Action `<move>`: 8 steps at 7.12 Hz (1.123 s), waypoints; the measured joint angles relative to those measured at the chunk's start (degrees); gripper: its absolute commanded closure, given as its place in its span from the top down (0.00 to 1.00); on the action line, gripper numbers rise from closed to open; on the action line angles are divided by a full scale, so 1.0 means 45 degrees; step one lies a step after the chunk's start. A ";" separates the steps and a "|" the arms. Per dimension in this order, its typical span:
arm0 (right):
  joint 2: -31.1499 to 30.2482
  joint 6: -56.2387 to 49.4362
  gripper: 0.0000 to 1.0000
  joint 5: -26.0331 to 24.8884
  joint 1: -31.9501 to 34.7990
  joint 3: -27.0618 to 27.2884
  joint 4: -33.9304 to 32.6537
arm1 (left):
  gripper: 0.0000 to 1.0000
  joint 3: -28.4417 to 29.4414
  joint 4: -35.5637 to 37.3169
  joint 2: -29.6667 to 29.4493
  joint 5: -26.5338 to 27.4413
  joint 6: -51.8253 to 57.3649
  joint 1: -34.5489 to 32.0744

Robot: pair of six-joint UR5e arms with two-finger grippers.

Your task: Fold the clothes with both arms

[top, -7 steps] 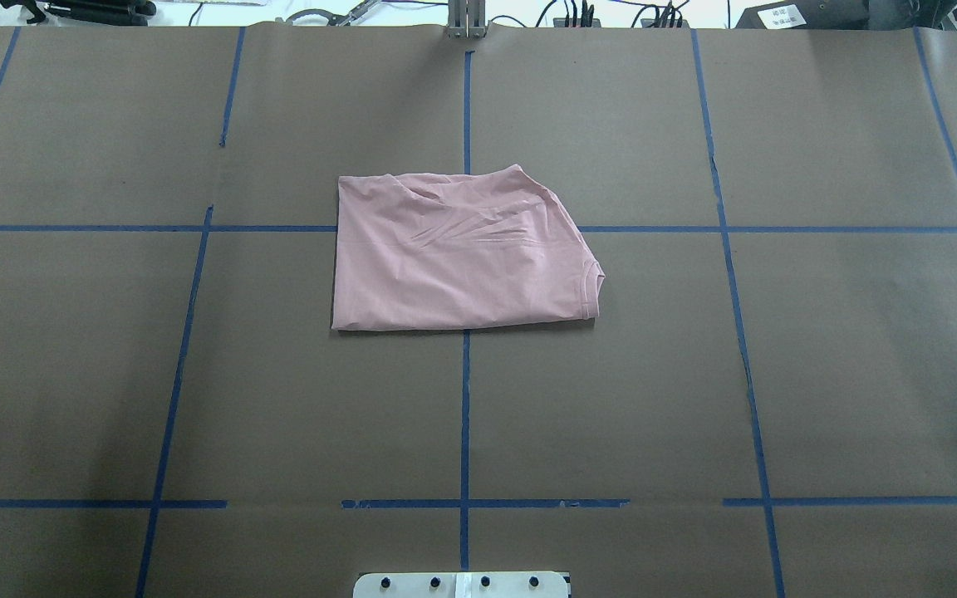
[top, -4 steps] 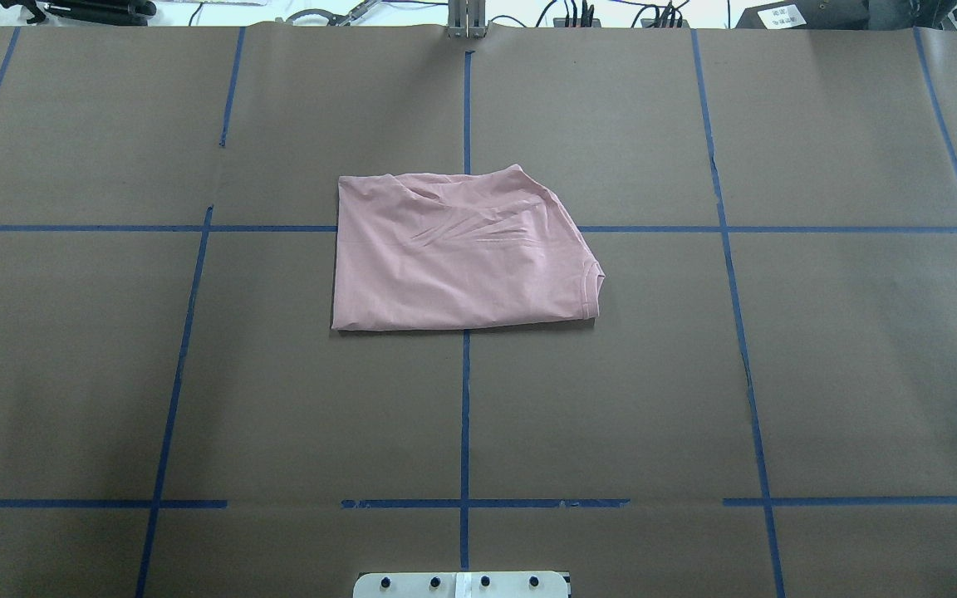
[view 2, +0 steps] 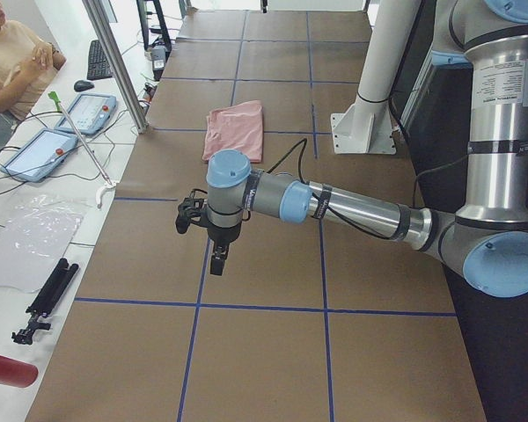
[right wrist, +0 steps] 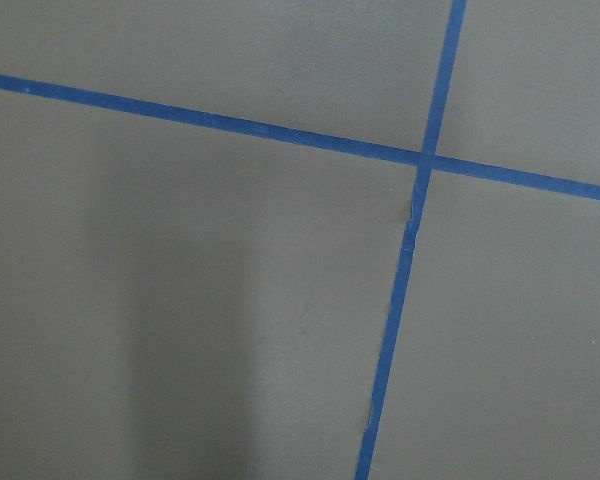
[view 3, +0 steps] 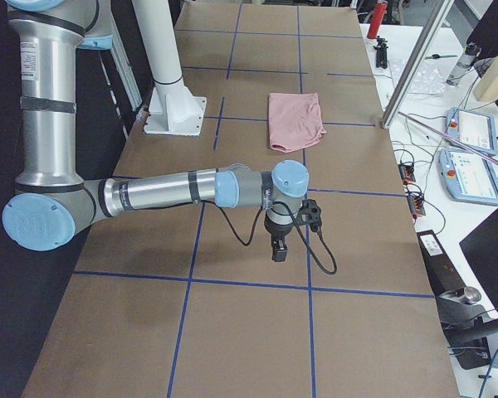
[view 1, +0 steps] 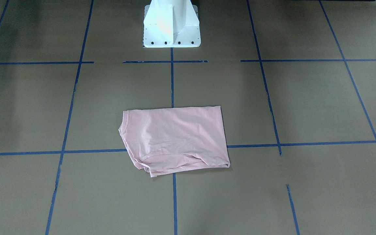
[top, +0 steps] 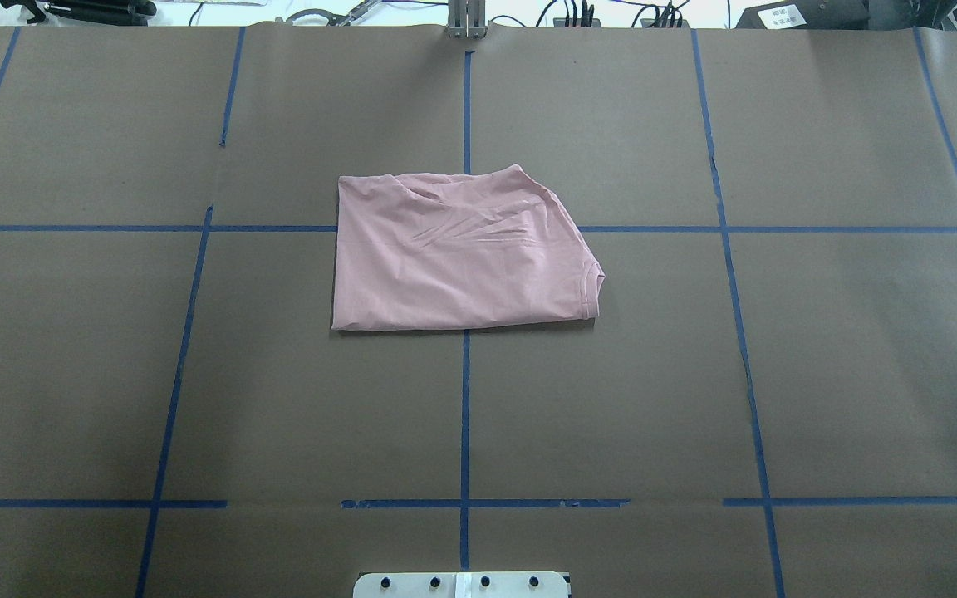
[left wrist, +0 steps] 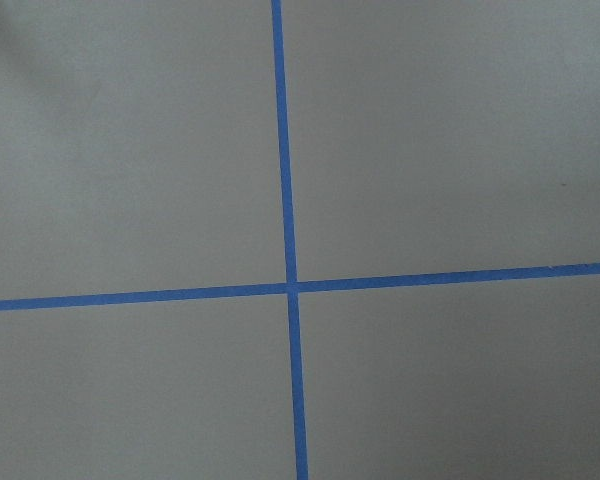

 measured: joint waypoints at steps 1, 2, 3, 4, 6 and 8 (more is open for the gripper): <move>0.0000 0.0009 1.00 -0.0013 -0.0002 -0.0043 -0.0003 | 1.00 -0.0083 0.1235 0.0071 -0.0048 0.0638 -0.0092; 0.0002 0.0014 1.00 -0.0001 -0.0009 -0.0092 -0.0013 | 1.00 -0.0250 0.1890 0.0404 -0.0434 0.0933 -0.0183; 0.0004 0.0012 1.00 0.0013 -0.0021 -0.0207 -0.0013 | 1.00 -0.0301 0.1852 0.0719 -0.0879 0.1029 -0.0208; 0.0004 -0.0002 1.00 0.0019 -0.0028 -0.0364 -0.0006 | 1.00 -0.0224 0.1305 0.0701 -0.1112 0.1046 -0.0208; 0.0014 -0.0033 1.00 0.0014 -0.0035 -0.0454 -0.0001 | 1.00 0.0073 0.0322 0.0395 -0.1244 0.1070 -0.0190; 0.0060 -0.0051 1.00 0.0005 -0.0043 -0.0472 0.0000 | 1.00 0.0650 0.0175 0.0497 -0.1261 0.1058 -0.0200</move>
